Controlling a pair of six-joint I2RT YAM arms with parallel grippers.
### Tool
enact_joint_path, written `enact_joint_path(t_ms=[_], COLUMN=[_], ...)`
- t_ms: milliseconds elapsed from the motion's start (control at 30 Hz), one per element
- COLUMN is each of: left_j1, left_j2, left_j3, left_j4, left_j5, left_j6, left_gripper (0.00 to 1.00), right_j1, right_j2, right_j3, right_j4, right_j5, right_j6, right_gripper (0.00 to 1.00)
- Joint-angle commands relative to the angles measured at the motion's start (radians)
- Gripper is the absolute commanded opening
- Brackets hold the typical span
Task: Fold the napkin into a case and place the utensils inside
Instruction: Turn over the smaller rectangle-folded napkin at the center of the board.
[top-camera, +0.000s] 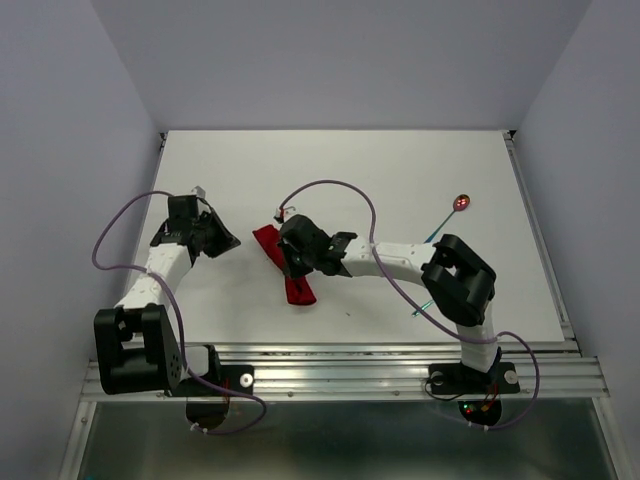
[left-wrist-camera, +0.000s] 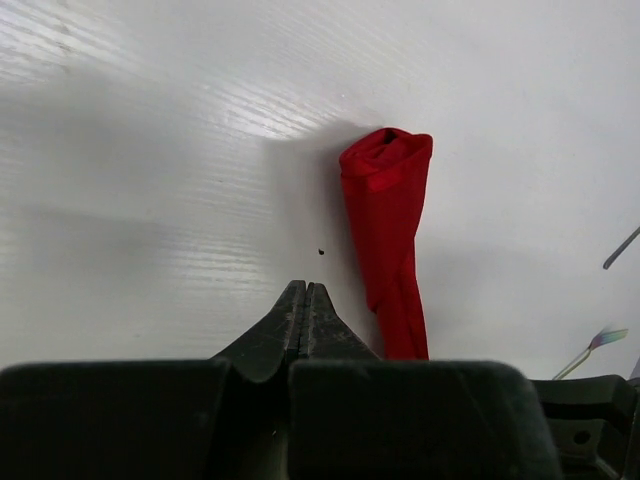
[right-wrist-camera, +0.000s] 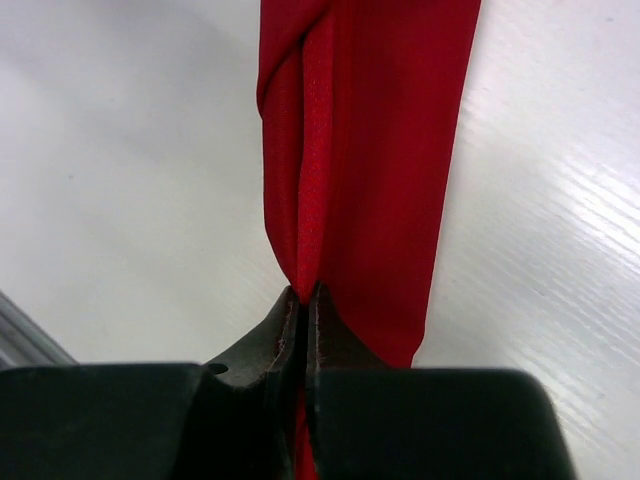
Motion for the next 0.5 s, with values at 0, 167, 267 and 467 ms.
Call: enact_joint_path(t_ms=[0,167,267,467], left_j1=[0.038,0.08,0.101,0.123], left_j2=[-0.058,-0.089,-0.101,-0.115], left_j3=[0.043,0.066,0.082,0.096], left_j4=[-0.032,-0.062,-0.081,-0.099], left_j5=[0.015,0.017,0.018,0.024], left_j6=[0.033,0.05,0.061,0.07], left_gripper=[0.0,0.0,0.0,0.0], right_j1=[-0.004,-0.014,-0.024,-0.075], right_j2=[-0.023,-0.017,-0.014,-0.005], right_j3=[0.028,0.023,0.013,-0.05], right_j4=[0.123,0.196,0.265,0.416], right_j5=[-0.139,-0.246,-0.322,-0.519], right_j6=[0.037,0.074,0.099,0.183], right_gripper=[0.01,0.01,0.01,0.01])
